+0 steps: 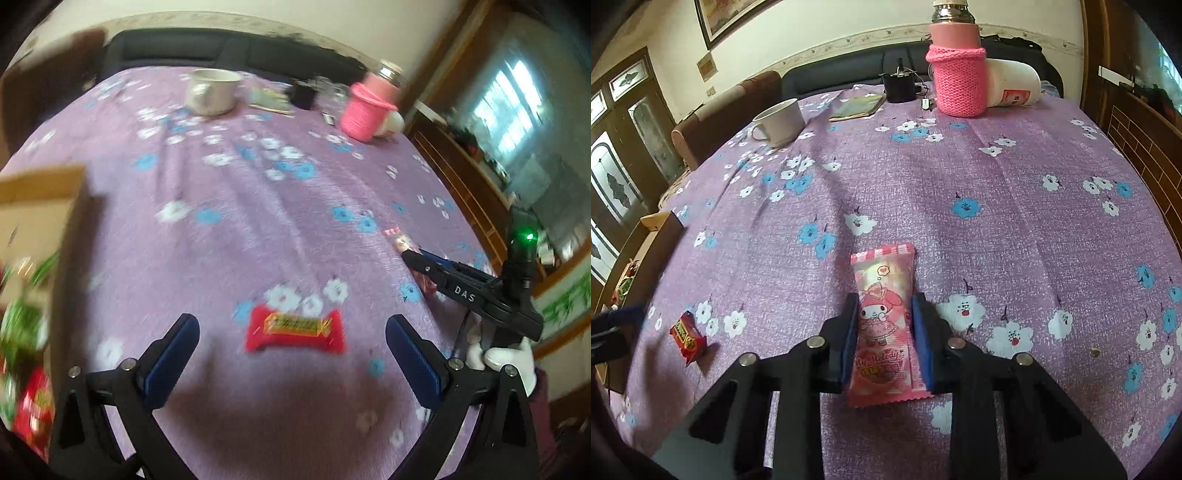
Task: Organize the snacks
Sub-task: 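Grasp the pink cartoon candy bar with the right gripper while the left gripper grasps the red chocolate bar, then carry both candy bars into the cardboard tray and open both grippers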
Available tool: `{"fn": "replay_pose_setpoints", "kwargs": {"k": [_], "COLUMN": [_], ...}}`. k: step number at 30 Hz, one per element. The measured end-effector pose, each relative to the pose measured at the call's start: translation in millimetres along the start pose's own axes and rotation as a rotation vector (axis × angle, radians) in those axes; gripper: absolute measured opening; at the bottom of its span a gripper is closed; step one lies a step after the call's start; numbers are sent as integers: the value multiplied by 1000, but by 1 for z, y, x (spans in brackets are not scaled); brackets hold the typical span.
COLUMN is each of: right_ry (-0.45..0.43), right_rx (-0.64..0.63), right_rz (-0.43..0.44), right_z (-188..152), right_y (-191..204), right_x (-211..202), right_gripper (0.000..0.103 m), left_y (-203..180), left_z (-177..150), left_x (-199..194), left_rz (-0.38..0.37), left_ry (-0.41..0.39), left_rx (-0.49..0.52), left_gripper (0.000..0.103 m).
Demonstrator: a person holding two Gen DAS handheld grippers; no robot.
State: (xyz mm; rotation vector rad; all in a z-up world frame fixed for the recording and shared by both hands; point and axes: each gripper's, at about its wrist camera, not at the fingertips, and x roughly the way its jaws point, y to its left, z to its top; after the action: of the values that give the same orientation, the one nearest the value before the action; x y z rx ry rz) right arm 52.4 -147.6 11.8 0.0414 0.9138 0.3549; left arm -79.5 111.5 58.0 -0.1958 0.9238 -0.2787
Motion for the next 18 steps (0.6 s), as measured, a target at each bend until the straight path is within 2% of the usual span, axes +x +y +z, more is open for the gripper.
{"fn": "replay_pose_setpoints", "kwargs": {"k": [3, 5, 7, 9, 10, 14, 18], "right_ry": [0, -1, -1, 1, 2, 5, 0], "right_rx": [12, 31, 51, 69, 75, 90, 82], "right_rz": [28, 50, 73, 94, 99, 103, 93], "right_z": [-2, -3, -3, -4, -4, -3, -4], "right_y": [-4, -8, -12, -16, -16, -16, -14], "right_x": [-1, -2, -3, -3, -3, -3, -3], "right_gripper": [29, 29, 29, 29, 29, 29, 29], "left_y": [-8, -8, -11, -14, -16, -31, -51], "left_z": [10, 12, 7, -4, -9, -22, -23], "left_x": [19, 35, 34, 26, 22, 6, 12], "left_rz": [10, -45, -80, -159, -166, -71, 8], "left_ry": [37, 124, 153, 203, 212, 152, 79], "left_rx": [76, 82, 102, 115, 138, 273, 435], "left_gripper": [97, 78, 77, 74, 74, 75, 76]}}
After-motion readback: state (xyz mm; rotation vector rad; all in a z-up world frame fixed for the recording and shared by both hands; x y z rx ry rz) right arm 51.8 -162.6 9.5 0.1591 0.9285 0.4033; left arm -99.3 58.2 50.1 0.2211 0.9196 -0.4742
